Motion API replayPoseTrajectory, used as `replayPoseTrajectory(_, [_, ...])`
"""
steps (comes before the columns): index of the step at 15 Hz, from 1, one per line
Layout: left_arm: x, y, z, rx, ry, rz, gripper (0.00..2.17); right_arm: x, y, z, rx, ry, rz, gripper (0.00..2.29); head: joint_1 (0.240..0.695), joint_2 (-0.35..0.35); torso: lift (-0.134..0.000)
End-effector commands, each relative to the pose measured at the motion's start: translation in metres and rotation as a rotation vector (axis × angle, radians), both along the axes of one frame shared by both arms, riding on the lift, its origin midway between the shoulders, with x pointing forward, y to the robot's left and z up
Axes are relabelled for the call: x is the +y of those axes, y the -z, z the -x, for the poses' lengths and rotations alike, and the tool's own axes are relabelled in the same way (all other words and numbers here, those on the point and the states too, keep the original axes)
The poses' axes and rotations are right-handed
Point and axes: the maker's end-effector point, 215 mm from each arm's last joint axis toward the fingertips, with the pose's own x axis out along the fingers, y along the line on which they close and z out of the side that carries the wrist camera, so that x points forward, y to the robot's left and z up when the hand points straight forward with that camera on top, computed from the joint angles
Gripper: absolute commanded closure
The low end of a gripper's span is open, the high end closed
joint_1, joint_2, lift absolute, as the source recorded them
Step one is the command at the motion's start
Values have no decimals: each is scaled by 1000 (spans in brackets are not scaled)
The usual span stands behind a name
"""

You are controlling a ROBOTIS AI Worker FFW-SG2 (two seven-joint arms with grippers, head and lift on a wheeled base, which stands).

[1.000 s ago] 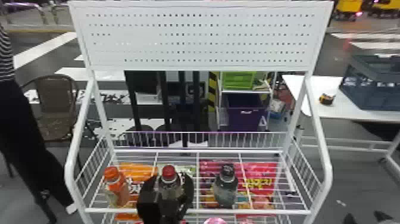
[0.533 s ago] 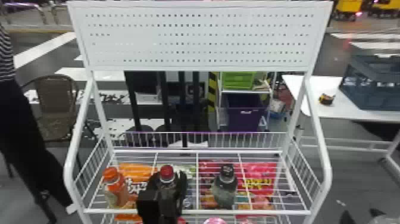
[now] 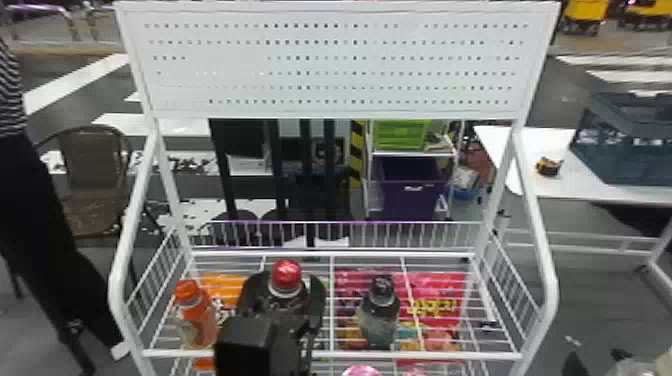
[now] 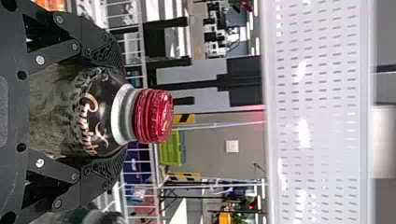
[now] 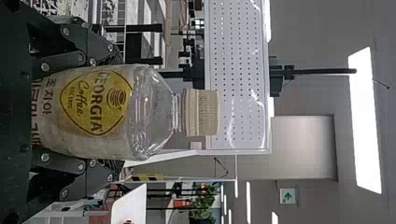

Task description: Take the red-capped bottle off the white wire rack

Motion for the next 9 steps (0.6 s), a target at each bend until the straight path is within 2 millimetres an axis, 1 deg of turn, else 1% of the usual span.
replayPoseTrajectory(1, [25,-46,33,-33,-35,-1,2142,0,2,-1,2,1,-2,1376,499,0,0])
replayPoseTrajectory(2, [38,-56,44,-39,-55,-4,2142,0,5,-1,7,0,-3,1376,499,0,0])
replayPoseTrajectory(3, [51,-61,55,-36,-72,-5,2145,-1,7,-1,10,-1,-4,1376,499,0,0])
replayPoseTrajectory(4, [66,-57,64,-21,-97,-9,2142,-1,8,-1,11,1,-6,1376,499,0,0])
replayPoseTrajectory(6, [80,-50,77,-9,-132,-19,2142,-1,9,-2,10,3,-5,1376,499,0,0])
replayPoseTrajectory(7, [84,-44,84,-2,-138,-15,2145,-1,9,-3,10,2,-6,1376,499,0,0])
replayPoseTrajectory(9, [93,-37,84,6,-153,-23,2145,1,8,-3,7,-1,-9,1376,499,0,0])
